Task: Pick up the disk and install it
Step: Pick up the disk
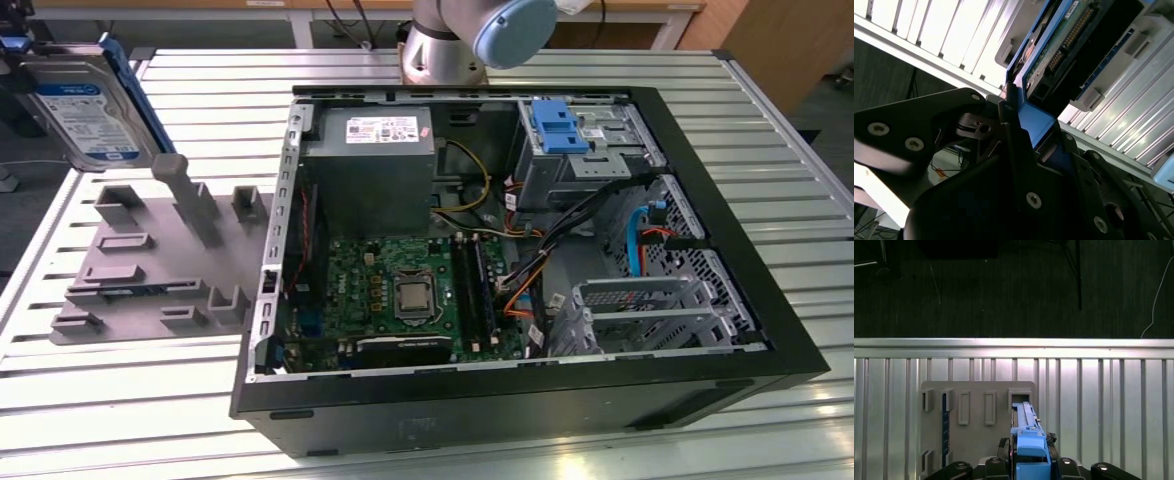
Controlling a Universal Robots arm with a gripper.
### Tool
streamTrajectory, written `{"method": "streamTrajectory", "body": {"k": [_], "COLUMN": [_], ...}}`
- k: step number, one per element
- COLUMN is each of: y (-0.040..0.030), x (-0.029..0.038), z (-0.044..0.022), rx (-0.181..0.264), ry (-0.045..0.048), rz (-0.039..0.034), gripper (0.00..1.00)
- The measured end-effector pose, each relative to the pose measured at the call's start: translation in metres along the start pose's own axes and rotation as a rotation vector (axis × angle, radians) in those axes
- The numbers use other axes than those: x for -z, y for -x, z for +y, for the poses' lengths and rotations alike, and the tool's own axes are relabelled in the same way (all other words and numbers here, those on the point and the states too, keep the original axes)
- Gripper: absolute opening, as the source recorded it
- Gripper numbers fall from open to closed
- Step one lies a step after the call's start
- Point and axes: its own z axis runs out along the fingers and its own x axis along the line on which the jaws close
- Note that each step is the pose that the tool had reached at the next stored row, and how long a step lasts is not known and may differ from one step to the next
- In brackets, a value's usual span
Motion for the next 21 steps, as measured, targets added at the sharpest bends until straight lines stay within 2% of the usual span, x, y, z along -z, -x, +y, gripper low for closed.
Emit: {"method": "streamTrajectory", "body": {"k": [21], "y": [0.0001], "x": [0.016], "z": [0.0002], "rx": [0.0], "ry": [-0.0001], "rz": [0.0], "gripper": [0.37]}}
